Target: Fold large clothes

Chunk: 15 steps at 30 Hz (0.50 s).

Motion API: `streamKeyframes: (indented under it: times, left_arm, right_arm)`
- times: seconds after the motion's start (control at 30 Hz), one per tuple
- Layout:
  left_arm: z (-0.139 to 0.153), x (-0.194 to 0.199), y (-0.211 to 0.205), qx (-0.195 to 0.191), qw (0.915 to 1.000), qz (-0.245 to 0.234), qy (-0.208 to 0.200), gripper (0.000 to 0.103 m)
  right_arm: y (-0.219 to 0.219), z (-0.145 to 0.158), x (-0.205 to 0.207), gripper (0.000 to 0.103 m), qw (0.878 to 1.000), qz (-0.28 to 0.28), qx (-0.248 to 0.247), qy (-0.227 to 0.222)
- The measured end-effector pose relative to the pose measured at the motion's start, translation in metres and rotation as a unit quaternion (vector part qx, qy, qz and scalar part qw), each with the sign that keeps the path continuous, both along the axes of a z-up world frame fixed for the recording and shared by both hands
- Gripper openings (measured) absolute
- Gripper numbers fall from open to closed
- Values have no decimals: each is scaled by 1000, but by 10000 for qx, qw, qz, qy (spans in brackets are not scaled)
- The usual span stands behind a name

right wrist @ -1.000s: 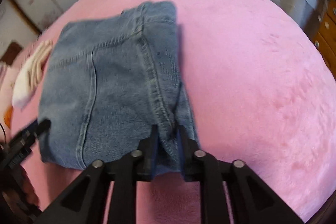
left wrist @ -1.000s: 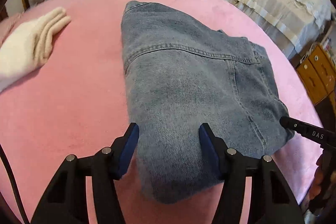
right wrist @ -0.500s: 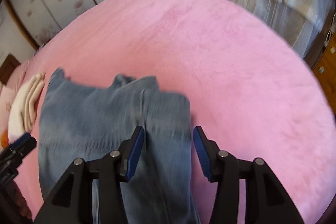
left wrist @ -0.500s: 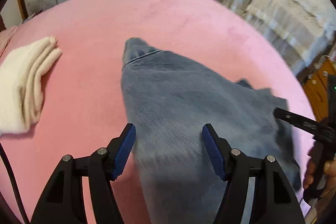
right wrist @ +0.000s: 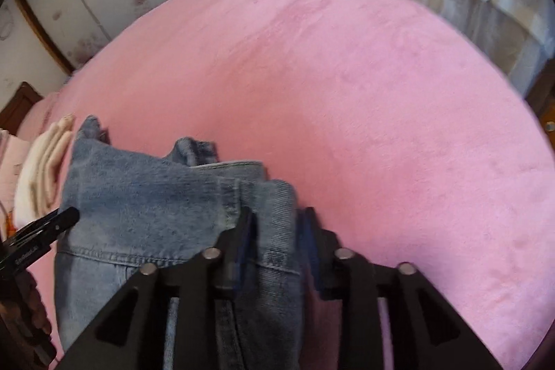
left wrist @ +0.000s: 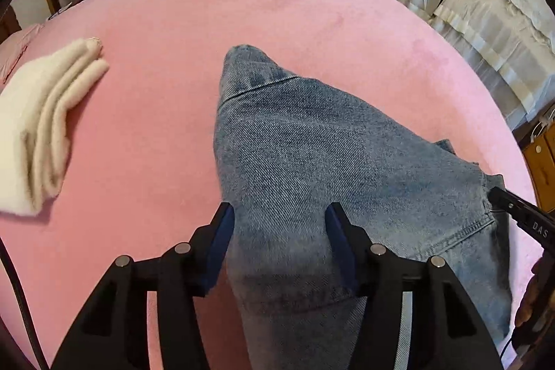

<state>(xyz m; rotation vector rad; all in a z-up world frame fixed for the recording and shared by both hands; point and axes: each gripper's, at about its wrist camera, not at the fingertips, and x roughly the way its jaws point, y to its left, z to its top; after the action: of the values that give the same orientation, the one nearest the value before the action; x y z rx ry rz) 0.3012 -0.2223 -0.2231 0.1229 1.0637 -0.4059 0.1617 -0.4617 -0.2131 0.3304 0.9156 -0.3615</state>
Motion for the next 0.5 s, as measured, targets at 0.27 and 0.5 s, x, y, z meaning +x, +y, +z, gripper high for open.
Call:
streamKeyframes:
  times: [0.27, 0.5]
  left_arm:
    - [39, -78, 0, -486, 9983, -331, 57, 55]
    - [11, -120, -6, -269, 9980, -510, 275, 55]
  right_arm:
    - [94, 36, -44, 40, 9924, 1032, 210, -632]
    - [140, -15, -60, 39, 9856, 1673, 147, 210]
